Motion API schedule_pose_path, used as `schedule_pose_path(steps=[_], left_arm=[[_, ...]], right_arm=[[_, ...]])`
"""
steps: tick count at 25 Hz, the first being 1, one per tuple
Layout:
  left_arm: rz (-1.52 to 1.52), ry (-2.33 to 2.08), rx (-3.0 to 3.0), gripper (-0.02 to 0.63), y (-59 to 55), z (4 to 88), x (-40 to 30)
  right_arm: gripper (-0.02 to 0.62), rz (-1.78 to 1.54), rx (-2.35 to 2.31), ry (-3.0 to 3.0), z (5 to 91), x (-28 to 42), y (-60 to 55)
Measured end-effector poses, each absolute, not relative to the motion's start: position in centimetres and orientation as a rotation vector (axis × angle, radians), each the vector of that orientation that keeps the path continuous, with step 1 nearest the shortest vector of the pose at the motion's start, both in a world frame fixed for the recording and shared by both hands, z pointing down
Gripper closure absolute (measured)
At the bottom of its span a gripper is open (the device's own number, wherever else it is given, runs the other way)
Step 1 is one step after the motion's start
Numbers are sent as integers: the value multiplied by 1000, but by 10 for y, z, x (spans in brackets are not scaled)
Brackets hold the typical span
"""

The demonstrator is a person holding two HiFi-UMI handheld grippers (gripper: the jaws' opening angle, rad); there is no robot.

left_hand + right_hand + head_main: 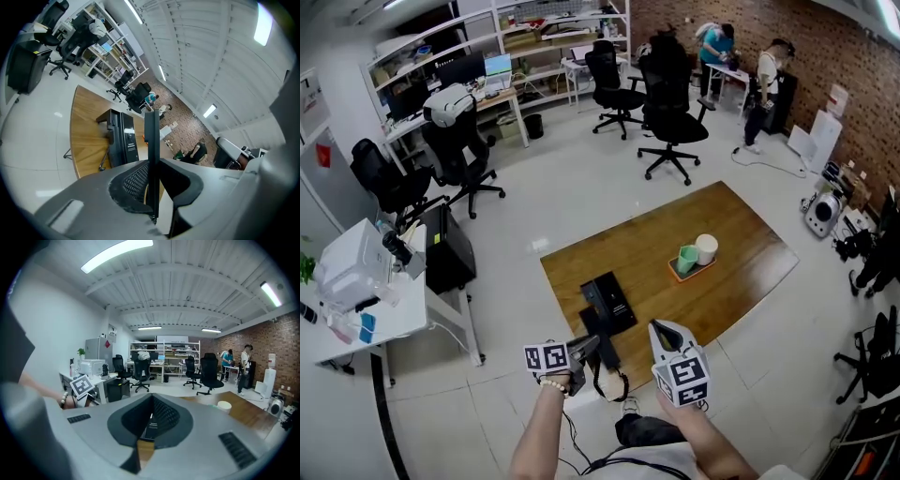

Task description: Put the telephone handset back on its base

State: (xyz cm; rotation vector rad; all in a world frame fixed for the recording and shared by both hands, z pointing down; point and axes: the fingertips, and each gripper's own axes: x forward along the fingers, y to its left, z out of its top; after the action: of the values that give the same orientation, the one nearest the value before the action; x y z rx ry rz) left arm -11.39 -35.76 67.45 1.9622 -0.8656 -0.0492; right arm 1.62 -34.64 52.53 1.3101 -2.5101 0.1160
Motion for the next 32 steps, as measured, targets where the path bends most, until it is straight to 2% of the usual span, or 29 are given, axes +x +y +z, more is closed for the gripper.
schedule_pose_path(steps=[18,32], left_arm=[[-111,-806,1861,538,-445,734,-127],[-152,-754,1810,538,-464,752,-129]], right_arm=[[595,137,1264,-2492,547,12,-423],[595,170,1246,-2475,561,5,-447]])
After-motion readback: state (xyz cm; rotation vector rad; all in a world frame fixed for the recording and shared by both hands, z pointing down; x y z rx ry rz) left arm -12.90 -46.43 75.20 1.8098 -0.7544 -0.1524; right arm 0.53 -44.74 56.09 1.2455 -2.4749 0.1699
